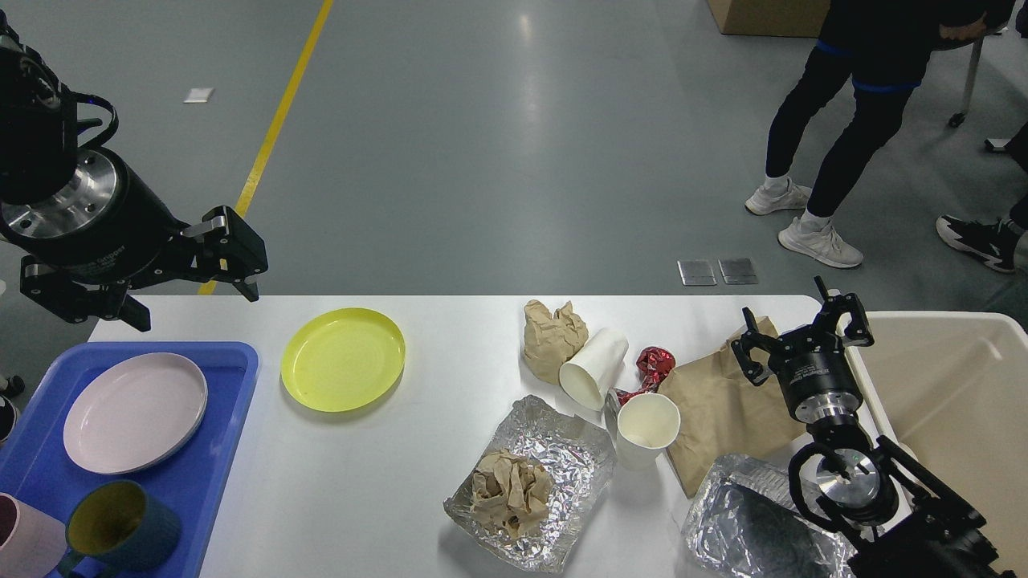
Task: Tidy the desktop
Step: 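Raise the left gripper and move it toward the yellow plate, then grasp the rim of the yellow plate with the left gripper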
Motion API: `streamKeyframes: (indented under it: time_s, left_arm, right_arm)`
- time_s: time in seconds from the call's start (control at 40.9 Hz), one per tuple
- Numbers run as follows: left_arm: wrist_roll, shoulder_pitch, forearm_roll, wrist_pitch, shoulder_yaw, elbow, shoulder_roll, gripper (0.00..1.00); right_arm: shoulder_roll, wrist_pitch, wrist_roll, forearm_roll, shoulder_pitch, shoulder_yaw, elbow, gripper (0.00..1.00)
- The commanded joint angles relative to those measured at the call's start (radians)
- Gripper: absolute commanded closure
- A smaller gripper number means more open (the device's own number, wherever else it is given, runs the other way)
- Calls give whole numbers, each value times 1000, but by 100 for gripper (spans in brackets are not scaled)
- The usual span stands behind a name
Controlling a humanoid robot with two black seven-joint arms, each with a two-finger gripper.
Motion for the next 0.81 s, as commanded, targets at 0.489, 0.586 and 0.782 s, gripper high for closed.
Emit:
streamKeyframes:
  time_s: [0.489, 0.586, 0.782]
  left_arm:
    - [11, 651, -437, 458, -157, 321, 23, 7]
    - [11, 803, -435, 620, -276, 392, 38, 7]
    - [14, 1157, -423, 716, -535, 683, 76, 5]
  right_arm:
    - [0, 0, 0, 0, 0, 0, 1, 0]
    - [0, 0, 0, 0, 0, 0, 1, 0]
    - [0, 0, 0, 0, 0, 0, 1, 0]
